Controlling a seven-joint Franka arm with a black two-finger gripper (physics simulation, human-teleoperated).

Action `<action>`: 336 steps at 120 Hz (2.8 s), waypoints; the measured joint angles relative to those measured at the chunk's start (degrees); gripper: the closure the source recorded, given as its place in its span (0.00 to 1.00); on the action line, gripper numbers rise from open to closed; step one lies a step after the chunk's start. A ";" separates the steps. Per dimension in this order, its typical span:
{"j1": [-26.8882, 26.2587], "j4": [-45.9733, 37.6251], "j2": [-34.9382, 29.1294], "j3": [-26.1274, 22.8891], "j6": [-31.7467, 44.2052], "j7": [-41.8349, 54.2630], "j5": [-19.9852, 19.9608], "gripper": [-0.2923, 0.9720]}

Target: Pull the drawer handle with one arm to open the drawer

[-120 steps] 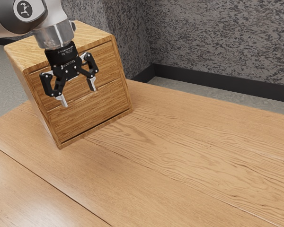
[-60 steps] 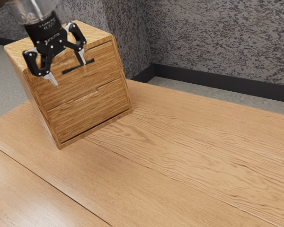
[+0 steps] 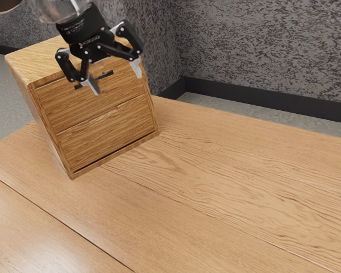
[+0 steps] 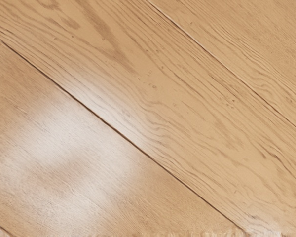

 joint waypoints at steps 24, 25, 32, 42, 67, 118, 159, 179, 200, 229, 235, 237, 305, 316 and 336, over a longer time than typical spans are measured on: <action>-0.83 -0.36 -4.27 0.30 -9.73 15.08 5.91 0.23; -0.88 -0.36 -4.36 0.31 -10.25 15.59 5.93 0.23; -0.69 -0.36 -4.86 -0.02 -13.35 18.98 6.02 0.23; 0.28 -1.68 -6.71 -0.65 -16.93 23.16 5.41 0.23; 0.20 -11.44 -5.63 3.33 -21.21 29.52 -1.82 0.23; -11.61 -0.90 1.54 -7.98 6.87 53.75 1.79 0.23; -22.40 8.86 10.79 10.75 9.88 60.81 22.79 0.24; -22.28 8.76 10.83 16.19 7.28 62.24 27.14 0.24; -22.62 8.53 10.80 16.76 4.26 61.53 28.88 0.23; -22.58 8.71 11.45 16.44 1.73 59.11 28.76 0.24; -22.63 8.76 11.33 16.22 1.46 58.26 28.30 0.23; -22.60 8.78 11.32 16.00 1.41 57.98 28.16 0.23; -23.67 13.48 20.46 10.69 9.26 49.66 25.37 0.24; -23.67 14.24 20.49 10.86 9.93 48.22 25.91 0.24; -23.69 14.09 21.75 9.69 18.07 46.49 26.94 0.23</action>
